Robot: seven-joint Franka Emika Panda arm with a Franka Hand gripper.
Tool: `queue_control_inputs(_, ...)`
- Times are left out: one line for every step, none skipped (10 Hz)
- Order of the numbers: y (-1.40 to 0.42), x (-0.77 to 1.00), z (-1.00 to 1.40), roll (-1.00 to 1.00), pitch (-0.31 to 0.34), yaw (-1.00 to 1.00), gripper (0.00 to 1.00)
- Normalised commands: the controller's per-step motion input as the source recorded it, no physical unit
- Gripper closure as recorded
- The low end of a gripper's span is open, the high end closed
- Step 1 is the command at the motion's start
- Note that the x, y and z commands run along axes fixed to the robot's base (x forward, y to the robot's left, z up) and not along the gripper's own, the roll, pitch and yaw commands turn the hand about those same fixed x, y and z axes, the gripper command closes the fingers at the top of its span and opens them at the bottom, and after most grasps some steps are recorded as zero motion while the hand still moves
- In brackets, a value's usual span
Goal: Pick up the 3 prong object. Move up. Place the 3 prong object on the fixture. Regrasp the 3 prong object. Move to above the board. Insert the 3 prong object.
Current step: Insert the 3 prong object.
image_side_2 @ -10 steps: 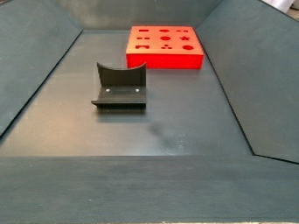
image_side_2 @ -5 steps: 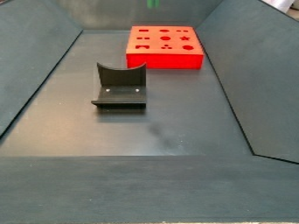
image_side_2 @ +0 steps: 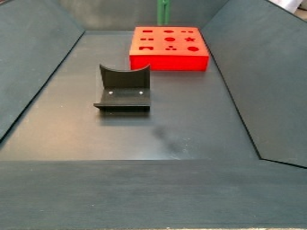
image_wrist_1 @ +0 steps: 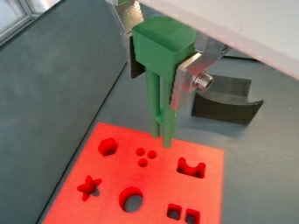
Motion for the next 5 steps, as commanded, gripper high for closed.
queue_control_inputs(0.00, 0.00, -0.59, 0.03, 0.000, -0.42, 1.00)
queue_control_inputs(0.00, 0.00, -0.53, 0.00, 0.000, -0.35, 1.00)
queue_control_inputs(-0.02, -0.04, -0.27, 0.05, 0.000, -0.19, 1.00)
queue_control_inputs(-0.01, 0.00, -0.16, 0.02, 0.000, 0.00, 1.00)
queue_control_inputs(0.00, 0.00, -0.18, 0.09, 0.033, -0.21, 1.00)
